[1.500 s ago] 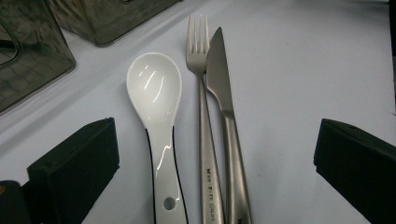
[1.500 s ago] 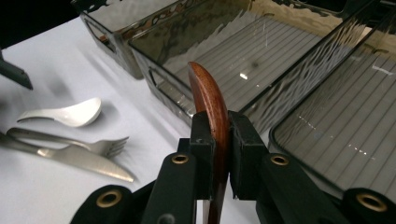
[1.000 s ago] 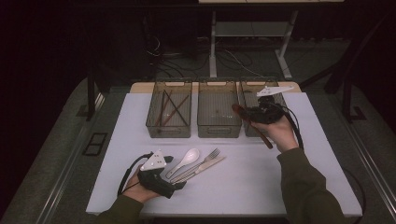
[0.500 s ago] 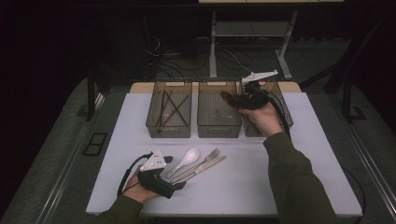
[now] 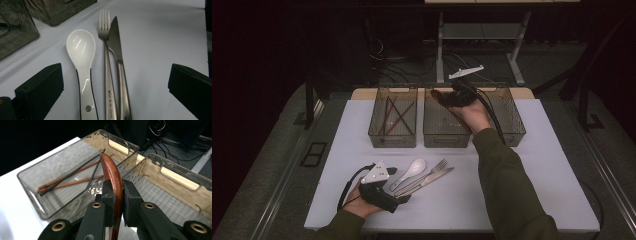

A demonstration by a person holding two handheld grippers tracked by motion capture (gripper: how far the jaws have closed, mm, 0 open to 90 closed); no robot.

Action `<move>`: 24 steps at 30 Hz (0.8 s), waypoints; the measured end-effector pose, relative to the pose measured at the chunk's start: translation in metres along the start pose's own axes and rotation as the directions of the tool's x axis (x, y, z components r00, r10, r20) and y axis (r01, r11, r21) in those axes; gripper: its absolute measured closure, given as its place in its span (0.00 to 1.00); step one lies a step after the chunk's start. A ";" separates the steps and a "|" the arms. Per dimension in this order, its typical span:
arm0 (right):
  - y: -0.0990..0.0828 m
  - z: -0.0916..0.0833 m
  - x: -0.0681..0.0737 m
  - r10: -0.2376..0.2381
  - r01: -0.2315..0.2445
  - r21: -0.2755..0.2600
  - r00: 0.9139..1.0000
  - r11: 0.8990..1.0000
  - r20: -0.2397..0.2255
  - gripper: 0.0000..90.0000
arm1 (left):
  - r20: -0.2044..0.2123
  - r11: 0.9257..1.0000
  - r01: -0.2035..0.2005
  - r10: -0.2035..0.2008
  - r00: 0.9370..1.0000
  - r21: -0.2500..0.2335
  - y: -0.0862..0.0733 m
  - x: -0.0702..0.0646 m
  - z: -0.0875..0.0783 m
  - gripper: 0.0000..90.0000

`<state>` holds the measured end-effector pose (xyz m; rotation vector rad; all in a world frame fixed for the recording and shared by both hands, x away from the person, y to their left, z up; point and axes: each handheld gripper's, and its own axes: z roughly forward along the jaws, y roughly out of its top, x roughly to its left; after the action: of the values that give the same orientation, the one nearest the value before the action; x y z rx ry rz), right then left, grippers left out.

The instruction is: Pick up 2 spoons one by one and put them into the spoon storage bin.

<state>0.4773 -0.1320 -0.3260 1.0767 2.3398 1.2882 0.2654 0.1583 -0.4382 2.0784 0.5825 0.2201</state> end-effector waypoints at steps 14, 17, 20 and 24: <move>-0.008 0.035 -0.013 0.034 -0.035 0.045 0.999 0.998 0.023 0.90 | 0.002 1.000 0.006 -0.006 1.000 -0.007 0.000 -0.001 0.001 0.00; -0.014 0.041 -0.013 0.031 -0.033 0.077 0.999 0.996 0.030 0.89 | 0.001 1.000 0.006 -0.006 1.000 -0.007 -0.001 -0.001 0.001 0.00; -0.019 0.046 -0.013 0.039 -0.044 0.128 0.998 0.991 0.042 0.74 | -0.003 1.000 0.003 -0.003 1.000 -0.009 -0.001 -0.001 0.000 0.00; -0.022 0.046 -0.013 0.035 -0.043 0.134 0.998 0.990 0.057 0.60 | -0.002 1.000 0.004 -0.004 1.000 -0.008 -0.001 -0.001 0.000 0.00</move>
<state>0.4999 -0.1204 -0.3717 1.1882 2.4058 1.1125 0.2641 0.1580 -0.4394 2.0691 0.5856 0.2220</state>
